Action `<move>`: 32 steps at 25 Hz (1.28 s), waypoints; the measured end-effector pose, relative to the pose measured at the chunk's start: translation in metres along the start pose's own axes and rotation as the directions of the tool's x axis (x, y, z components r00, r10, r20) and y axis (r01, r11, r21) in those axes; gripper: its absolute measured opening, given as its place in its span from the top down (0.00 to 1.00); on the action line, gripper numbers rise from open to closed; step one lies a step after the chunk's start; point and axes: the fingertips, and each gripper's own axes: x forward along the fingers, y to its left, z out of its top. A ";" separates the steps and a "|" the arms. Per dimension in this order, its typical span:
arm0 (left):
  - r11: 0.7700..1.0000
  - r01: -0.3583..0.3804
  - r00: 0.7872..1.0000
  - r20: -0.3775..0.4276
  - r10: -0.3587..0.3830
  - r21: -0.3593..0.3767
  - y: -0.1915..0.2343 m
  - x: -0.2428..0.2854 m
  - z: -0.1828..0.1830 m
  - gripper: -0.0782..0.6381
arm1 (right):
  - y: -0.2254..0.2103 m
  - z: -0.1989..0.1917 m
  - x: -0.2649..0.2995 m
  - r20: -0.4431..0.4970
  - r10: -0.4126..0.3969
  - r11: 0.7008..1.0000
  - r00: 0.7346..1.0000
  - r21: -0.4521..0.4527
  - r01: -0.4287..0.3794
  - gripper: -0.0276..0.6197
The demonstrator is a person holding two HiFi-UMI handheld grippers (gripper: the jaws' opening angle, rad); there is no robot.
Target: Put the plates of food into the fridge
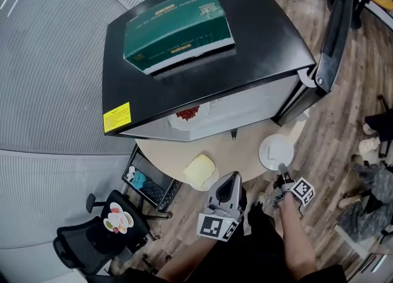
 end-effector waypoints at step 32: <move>0.989 -0.150 0.972 0.186 0.144 0.018 0.057 -0.042 0.085 0.89 | 0.271 -0.033 -0.009 -0.104 0.406 0.913 0.908 0.088 -0.398 0.93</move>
